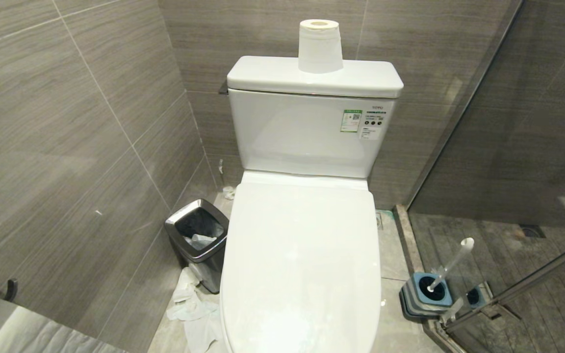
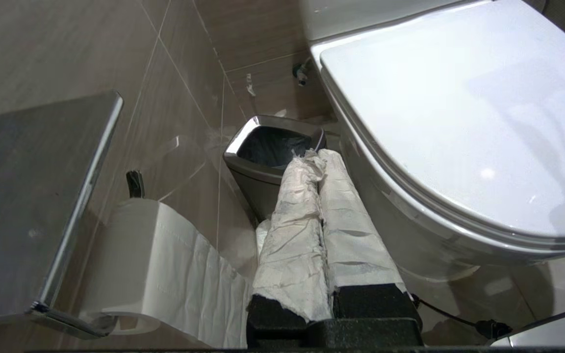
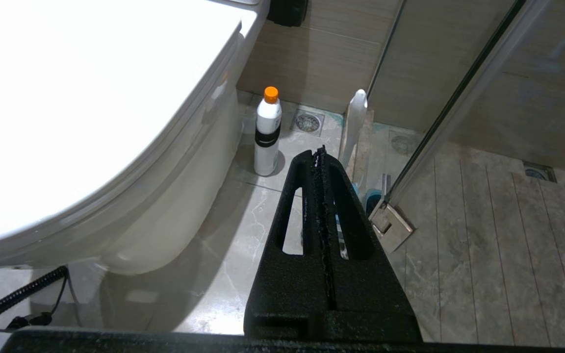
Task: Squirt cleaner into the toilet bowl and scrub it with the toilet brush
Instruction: Use the left hand to lift the toilet lid slightly
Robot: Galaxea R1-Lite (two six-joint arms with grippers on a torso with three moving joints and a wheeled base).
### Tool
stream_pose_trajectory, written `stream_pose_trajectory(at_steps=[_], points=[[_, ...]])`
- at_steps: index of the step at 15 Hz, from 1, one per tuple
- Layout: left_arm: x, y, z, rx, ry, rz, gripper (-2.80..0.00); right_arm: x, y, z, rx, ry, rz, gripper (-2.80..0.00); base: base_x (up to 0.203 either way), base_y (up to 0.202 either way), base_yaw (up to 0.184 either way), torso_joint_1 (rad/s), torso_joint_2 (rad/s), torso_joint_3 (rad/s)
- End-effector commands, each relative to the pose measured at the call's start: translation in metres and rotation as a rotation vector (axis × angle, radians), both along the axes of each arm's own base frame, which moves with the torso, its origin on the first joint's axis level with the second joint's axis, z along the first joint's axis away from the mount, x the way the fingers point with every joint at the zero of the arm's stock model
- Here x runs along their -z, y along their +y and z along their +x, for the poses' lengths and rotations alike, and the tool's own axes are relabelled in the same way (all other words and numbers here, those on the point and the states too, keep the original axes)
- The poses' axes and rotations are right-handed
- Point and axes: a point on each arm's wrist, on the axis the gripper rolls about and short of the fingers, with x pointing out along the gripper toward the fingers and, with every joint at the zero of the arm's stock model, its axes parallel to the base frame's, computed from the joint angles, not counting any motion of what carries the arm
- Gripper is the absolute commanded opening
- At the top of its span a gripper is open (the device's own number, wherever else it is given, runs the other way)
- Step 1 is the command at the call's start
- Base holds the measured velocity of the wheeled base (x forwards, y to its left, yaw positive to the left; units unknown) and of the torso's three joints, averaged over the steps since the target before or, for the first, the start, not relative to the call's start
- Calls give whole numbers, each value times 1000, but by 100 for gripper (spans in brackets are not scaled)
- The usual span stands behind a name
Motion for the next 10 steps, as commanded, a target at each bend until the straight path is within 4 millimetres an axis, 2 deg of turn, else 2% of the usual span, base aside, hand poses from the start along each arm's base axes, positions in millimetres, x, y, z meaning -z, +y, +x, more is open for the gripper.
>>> stream_pose_trajectory(at_steps=[1, 6, 10], points=[[-10, 0, 3, 2, 19, 2, -280, 3, 0, 1, -1, 11, -1, -280, 0, 0, 0, 0, 0, 0], [-46, 0, 22, 0, 89, 4, -280, 3, 0, 1, -1, 11, -1, -280, 0, 0, 0, 0, 0, 0], [-81, 0, 59, -3, 82, 3, -280, 3, 0, 1, -1, 11, -1, -280, 0, 0, 0, 0, 0, 0]])
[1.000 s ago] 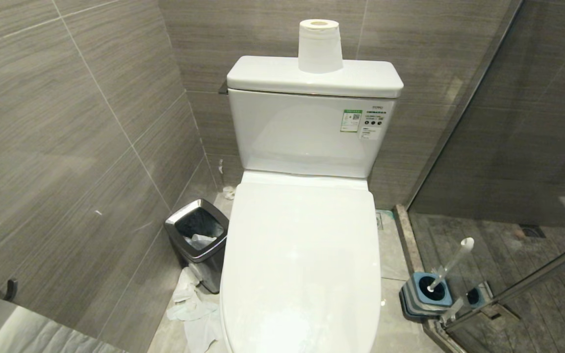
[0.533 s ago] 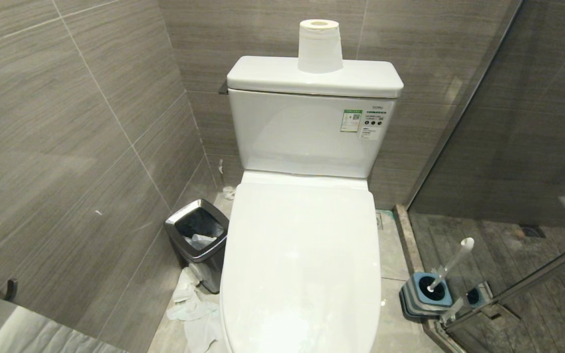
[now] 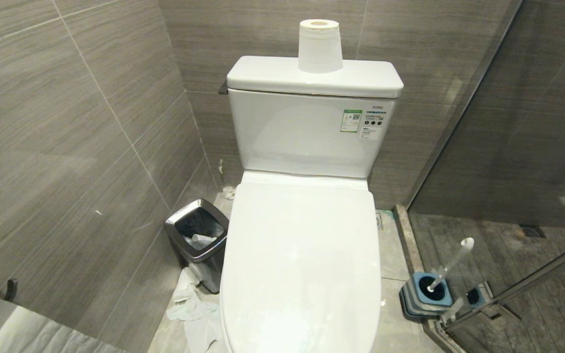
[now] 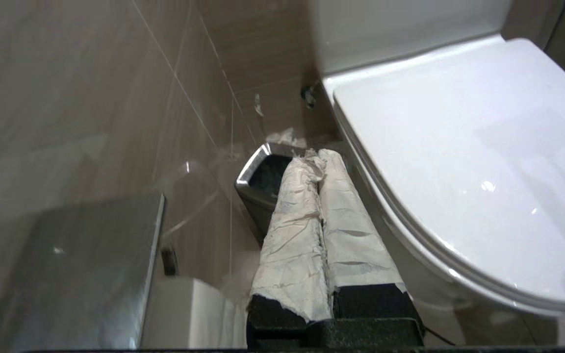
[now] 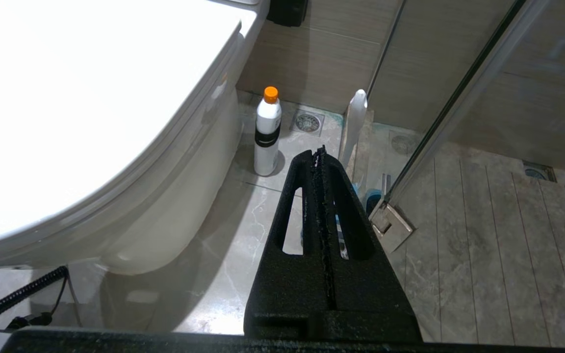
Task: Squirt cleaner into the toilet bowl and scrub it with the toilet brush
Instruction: Use the left hand to lift the toilet lid slightly
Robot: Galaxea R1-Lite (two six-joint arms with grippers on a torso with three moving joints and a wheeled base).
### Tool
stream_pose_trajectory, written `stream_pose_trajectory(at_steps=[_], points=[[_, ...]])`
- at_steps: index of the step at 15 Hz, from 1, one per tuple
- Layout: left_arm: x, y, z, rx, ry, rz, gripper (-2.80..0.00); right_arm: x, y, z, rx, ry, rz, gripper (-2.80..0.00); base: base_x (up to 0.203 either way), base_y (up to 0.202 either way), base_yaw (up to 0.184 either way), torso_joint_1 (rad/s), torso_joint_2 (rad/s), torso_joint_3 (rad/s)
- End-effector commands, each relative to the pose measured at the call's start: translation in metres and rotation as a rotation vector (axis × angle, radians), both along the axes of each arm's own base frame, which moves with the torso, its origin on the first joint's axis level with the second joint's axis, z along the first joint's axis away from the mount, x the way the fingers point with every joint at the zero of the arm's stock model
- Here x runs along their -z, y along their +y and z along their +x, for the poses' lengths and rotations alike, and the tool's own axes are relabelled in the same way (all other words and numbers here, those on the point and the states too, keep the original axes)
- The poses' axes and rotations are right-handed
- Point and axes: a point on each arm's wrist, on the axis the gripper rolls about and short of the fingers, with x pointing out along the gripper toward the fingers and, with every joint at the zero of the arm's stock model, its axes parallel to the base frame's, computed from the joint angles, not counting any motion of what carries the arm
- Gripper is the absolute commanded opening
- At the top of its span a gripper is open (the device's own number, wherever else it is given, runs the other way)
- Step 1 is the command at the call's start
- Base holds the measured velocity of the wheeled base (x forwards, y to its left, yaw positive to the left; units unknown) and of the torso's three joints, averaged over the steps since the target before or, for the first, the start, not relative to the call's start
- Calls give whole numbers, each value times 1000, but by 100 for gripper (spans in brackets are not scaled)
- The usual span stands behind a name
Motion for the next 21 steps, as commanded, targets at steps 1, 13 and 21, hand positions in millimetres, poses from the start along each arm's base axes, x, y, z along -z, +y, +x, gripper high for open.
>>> stream_pose_trajectory(at_steps=[1, 13, 21], points=[[-15, 0, 34, -2, 67, 0, -280, 3, 0, 1, -1, 11, -1, -280, 0, 0, 0, 0, 0, 0], [-58, 1, 172, -4, 118, 27, -280, 4, 0, 1, -1, 13, -1, -280, 0, 0, 0, 0, 0, 0], [-36, -16, 240, 74, 261, 91, -280, 3, 0, 1, -1, 11, -1, -280, 0, 0, 0, 0, 0, 0]])
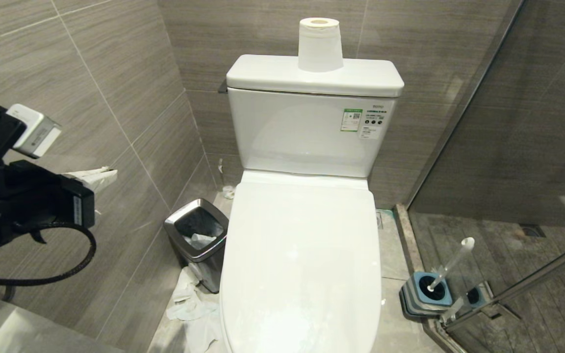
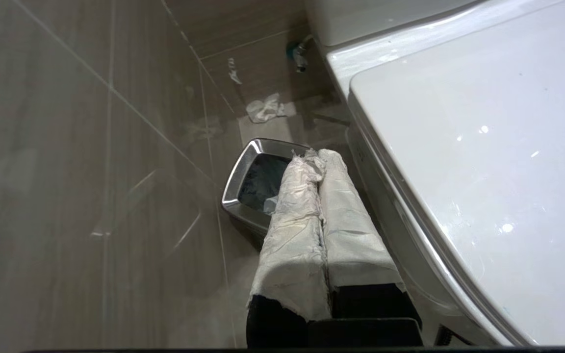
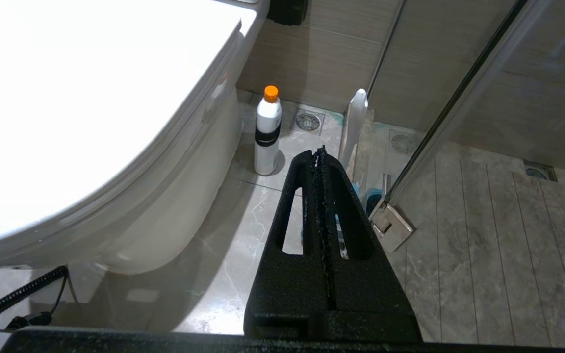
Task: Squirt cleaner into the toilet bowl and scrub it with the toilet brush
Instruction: Use the left hand to lift the toilet lid slightly
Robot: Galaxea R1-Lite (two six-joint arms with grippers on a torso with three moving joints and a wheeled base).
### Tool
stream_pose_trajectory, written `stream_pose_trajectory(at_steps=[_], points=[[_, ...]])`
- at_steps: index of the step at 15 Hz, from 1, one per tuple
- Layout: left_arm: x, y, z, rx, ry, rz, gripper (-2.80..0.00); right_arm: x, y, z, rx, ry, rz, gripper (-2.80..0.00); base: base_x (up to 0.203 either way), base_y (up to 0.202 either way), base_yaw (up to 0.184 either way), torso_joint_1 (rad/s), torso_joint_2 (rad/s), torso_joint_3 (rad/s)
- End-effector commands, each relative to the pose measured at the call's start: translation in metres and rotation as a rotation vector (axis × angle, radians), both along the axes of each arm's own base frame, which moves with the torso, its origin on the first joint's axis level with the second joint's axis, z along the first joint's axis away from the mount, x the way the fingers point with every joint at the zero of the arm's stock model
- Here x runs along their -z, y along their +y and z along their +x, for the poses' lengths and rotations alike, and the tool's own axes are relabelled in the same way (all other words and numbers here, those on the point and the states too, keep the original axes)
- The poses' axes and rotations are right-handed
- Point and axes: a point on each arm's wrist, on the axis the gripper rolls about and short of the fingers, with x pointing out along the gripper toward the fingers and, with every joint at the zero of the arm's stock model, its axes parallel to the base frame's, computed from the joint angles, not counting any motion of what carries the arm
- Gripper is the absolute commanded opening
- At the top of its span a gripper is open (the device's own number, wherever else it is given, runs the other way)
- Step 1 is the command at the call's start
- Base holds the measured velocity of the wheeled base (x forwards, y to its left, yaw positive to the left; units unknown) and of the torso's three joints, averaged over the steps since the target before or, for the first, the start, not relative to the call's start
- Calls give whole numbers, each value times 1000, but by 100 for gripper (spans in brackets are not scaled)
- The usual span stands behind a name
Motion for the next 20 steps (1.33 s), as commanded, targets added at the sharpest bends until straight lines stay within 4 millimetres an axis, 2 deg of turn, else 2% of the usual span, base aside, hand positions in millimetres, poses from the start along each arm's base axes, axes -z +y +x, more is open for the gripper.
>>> stream_pose_trajectory(at_steps=[1, 4, 7, 9, 11, 14, 16, 20], points=[[14, -4, 28, 14, 67, 7, -280, 4, 0, 1, -1, 13, -1, -280, 0, 0, 0, 0, 0, 0], [29, -7, 63, 23, 130, 8, -280, 3, 0, 1, -1, 11, -1, -280, 0, 0, 0, 0, 0, 0], [54, -10, 104, 102, 213, -24, -280, 3, 0, 1, -1, 11, -1, -280, 0, 0, 0, 0, 0, 0], [69, -6, 130, 178, 256, -79, -280, 3, 0, 1, -1, 11, -1, -280, 0, 0, 0, 0, 0, 0], [87, 4, 148, 223, 324, -186, -280, 3, 0, 1, -1, 11, -1, -280, 0, 0, 0, 0, 0, 0], [109, 26, 160, 301, 469, -451, -280, 4, 0, 1, -1, 12, -1, -280, 0, 0, 0, 0, 0, 0], [126, 37, 165, 290, 571, -606, -280, 3, 0, 1, -1, 11, -1, -280, 0, 0, 0, 0, 0, 0], [160, 59, 166, 461, 703, -773, -280, 4, 0, 1, -1, 13, -1, -280, 0, 0, 0, 0, 0, 0]])
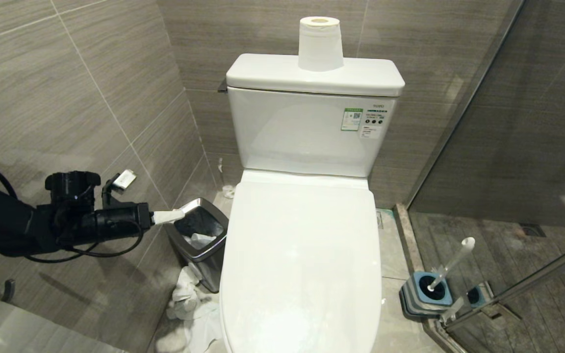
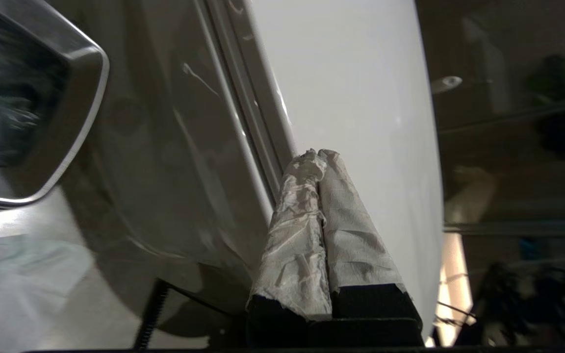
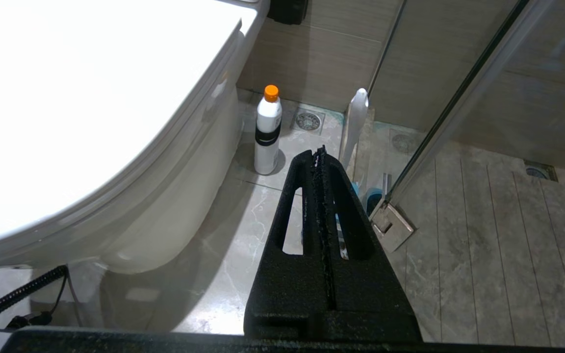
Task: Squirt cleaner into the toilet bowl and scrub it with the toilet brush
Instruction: Use the left hand to lift the toilet lid slightly
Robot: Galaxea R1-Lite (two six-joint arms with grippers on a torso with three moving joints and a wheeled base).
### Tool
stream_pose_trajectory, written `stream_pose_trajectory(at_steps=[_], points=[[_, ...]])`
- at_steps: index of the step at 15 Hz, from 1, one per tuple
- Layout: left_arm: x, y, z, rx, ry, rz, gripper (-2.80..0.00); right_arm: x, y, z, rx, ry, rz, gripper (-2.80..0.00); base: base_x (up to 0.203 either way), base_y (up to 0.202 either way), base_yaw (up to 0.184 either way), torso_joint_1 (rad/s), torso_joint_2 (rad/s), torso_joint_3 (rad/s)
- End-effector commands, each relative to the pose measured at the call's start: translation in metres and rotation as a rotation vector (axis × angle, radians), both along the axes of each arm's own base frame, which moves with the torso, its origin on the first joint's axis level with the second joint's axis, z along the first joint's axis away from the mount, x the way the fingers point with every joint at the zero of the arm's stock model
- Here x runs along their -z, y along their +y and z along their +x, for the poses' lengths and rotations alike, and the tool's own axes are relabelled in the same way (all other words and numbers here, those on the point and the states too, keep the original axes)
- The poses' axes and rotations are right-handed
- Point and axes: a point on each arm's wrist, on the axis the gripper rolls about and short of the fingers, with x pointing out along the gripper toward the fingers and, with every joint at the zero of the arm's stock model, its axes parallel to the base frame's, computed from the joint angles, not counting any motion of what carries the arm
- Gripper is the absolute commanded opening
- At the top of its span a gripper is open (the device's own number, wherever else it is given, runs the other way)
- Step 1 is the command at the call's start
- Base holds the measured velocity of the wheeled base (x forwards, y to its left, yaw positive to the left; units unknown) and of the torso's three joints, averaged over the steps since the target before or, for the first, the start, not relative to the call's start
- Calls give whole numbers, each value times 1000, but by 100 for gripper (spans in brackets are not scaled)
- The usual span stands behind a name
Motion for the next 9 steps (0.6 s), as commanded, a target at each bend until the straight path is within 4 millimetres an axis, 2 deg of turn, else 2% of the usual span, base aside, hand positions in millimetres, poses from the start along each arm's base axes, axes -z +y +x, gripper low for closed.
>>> stream_pose_trajectory(at_steps=[1, 3, 9], points=[[29, 11, -2, 60, 76, -83, -280, 3, 0, 1, 0, 11, -1, -280, 0, 0, 0, 0, 0, 0], [46, 11, -12, 60, 115, -98, -280, 3, 0, 1, 0, 11, -1, -280, 0, 0, 0, 0, 0, 0], [105, 0, -64, 58, 182, -112, -280, 3, 0, 1, 0, 11, -1, -280, 0, 0, 0, 0, 0, 0]])
